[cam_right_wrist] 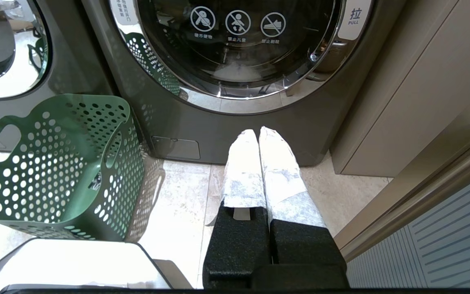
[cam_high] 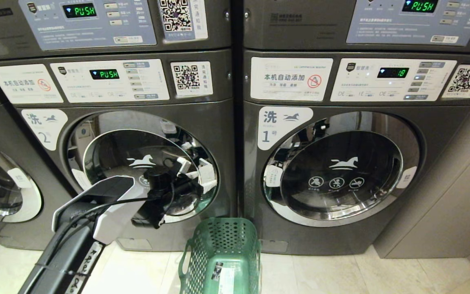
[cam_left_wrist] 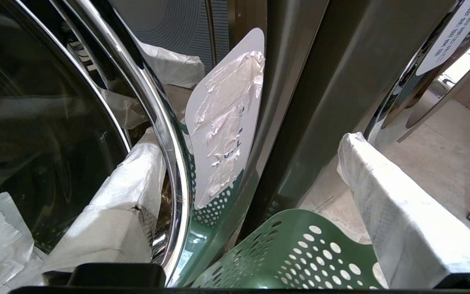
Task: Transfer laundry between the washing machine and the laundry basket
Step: Open the lid of the washing machine
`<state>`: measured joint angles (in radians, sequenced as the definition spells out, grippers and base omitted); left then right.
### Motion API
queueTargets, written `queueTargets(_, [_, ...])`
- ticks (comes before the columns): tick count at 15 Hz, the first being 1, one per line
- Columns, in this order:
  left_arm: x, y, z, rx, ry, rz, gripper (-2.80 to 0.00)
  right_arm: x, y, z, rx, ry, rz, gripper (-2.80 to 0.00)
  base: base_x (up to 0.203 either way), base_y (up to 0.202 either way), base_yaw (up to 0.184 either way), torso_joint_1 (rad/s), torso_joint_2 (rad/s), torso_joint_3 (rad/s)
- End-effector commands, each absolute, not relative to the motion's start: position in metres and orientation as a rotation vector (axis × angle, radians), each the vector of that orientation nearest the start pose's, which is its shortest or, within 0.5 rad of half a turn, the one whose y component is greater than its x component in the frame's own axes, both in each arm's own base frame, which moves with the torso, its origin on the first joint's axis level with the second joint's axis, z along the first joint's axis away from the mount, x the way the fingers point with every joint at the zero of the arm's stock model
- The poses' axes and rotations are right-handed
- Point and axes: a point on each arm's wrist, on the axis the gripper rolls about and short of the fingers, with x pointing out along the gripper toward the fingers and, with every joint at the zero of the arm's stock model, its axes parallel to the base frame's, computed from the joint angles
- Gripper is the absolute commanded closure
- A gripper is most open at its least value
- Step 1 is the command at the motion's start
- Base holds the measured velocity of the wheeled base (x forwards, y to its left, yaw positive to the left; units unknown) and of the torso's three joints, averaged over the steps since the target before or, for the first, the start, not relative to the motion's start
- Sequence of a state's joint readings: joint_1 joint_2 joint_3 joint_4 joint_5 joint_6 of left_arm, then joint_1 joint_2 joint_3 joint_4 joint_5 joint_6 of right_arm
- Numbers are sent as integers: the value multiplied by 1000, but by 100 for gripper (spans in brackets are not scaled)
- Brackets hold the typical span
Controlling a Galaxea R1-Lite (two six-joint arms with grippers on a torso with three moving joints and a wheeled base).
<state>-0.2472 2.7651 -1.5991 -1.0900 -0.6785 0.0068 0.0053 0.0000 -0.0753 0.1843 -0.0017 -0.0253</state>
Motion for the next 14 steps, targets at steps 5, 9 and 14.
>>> queueTargets(5, [475, -195, -29, -12, 73, -1103, -280, -29, 0, 77, -26, 112, 6, 0, 0, 0, 0, 0, 0, 0])
queueTargets(9, [471, -204, -29, -12, 73, -1136, -280, -29, 0, 77, -26, 112, 6, 0, 0, 0, 0, 0, 0, 0])
queueTargets(14, [466, -214, -27, -9, 66, -1182, -280, -29, 0, 77, -26, 112, 6, 0, 0, 0, 0, 0, 0, 0])
